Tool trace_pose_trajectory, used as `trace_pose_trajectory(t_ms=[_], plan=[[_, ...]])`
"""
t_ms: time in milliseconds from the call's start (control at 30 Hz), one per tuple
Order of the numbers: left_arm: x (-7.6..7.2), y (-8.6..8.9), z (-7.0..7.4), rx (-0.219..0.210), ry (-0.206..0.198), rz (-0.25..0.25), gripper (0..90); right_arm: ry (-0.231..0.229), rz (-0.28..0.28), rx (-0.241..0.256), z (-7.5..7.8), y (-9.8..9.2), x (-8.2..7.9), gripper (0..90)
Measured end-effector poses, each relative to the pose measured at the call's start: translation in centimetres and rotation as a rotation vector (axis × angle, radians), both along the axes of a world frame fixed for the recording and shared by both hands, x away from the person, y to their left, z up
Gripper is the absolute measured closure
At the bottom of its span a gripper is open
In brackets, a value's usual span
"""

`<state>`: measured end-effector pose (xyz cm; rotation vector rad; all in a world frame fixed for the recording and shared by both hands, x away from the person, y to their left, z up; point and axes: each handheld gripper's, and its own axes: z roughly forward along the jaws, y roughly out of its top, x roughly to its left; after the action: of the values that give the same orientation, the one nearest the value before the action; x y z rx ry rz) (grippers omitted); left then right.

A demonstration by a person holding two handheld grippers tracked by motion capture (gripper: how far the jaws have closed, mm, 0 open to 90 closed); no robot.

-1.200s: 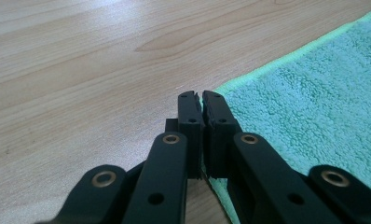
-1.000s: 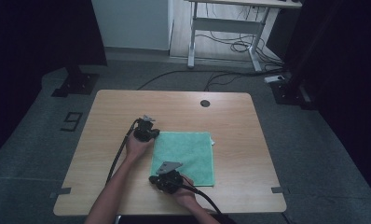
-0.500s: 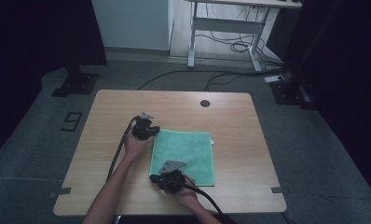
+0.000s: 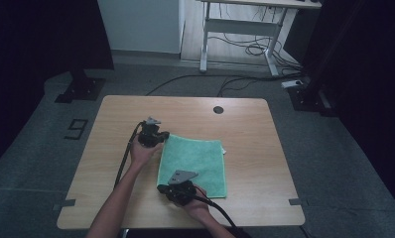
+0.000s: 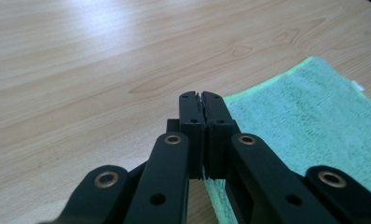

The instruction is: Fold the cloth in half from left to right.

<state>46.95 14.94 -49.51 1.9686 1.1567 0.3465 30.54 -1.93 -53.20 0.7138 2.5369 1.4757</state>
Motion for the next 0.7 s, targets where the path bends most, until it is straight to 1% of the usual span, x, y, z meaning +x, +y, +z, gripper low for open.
trace_pose_trajectory(t_ms=[167, 233, 333, 400, 467, 700], plan=[[-0.5, 0.7, 1.4, -0.017, -0.025, 0.008, 88.1, -0.026, 0.024, 0.022, 0.9, 1.0, -0.3, 88.0], [-0.6, 1.1, 2.1, -0.014, -0.026, 0.010, 88.2, -0.037, 0.035, 0.027, 1.4, 1.2, -0.5, 88.0], [-0.8, 1.4, 2.9, -0.019, -0.037, 0.012, 88.2, -0.039, 0.032, 0.033, 1.6, 1.1, -0.7, 88.0], [-1.1, 1.3, 3.3, -0.013, -0.042, 0.004, 88.2, -0.042, 0.028, 0.030, 1.5, 0.9, -0.8, 88.0], [-1.2, 1.0, 3.4, -0.008, -0.047, -0.004, 88.2, -0.041, 0.022, 0.036, 1.6, 0.7, -0.8, 88.0], [-0.9, 0.5, 2.8, -0.013, -0.029, -0.008, 88.2, -0.038, 0.003, 0.051, 1.4, 0.3, -1.0, 87.9]])
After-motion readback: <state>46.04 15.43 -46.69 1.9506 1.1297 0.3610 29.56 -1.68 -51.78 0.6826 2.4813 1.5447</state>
